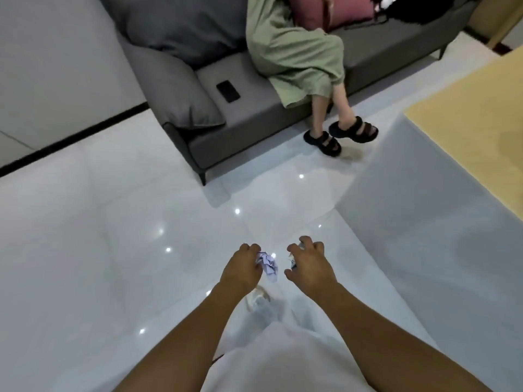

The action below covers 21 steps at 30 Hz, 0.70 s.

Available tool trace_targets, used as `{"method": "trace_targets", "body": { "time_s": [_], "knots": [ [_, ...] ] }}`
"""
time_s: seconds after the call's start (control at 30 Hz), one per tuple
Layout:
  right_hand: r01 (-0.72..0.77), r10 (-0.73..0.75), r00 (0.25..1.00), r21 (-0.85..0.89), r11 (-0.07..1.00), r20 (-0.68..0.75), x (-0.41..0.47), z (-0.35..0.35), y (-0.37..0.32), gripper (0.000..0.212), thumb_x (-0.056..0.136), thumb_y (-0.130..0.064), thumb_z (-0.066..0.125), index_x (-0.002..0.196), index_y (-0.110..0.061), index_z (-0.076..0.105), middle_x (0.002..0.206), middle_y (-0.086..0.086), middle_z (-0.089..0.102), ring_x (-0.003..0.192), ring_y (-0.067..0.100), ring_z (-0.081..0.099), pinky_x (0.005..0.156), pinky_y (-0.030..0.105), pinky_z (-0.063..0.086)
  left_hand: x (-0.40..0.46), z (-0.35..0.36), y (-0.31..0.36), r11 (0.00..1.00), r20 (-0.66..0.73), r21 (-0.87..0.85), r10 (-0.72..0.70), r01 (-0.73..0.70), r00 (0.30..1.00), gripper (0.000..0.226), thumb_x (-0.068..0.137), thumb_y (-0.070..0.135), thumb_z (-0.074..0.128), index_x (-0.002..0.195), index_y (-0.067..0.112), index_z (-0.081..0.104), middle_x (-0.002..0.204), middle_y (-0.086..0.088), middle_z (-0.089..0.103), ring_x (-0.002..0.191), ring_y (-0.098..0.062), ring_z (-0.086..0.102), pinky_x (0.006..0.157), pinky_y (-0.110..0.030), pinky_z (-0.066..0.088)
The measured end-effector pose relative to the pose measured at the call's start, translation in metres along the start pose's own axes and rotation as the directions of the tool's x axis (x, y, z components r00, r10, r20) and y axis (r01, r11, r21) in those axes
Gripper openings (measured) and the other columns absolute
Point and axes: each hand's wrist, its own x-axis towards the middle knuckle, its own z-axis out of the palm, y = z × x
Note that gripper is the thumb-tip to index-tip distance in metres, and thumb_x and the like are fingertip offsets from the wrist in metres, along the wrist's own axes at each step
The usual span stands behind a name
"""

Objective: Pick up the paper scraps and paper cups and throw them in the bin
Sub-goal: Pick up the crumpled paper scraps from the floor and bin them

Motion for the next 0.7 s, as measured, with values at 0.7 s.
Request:
{"method": "trace_targets", "body": {
  "time_s": [0.7],
  "knots": [
    [0.699,-0.589,0.696,-0.2,0.686,0.411,0.258,0.057,-0.437,0.048,0.087,-0.029,0.061,0.133,-0.022,0.048,0.146,0.001,0.03,0.129,0.024,0.028,0.091,0.028,0.043,0.027,-0.227,-0.333,0.719,-0.27,-0.536,-0.643,0.443,0.717,0.023,0.091,0.016,0.052,0.112,0.008,0.057,0.106,-0.011,0.056,0.096,-0.023,0.059,0.074,-0.017,0.037]
  ]
}}
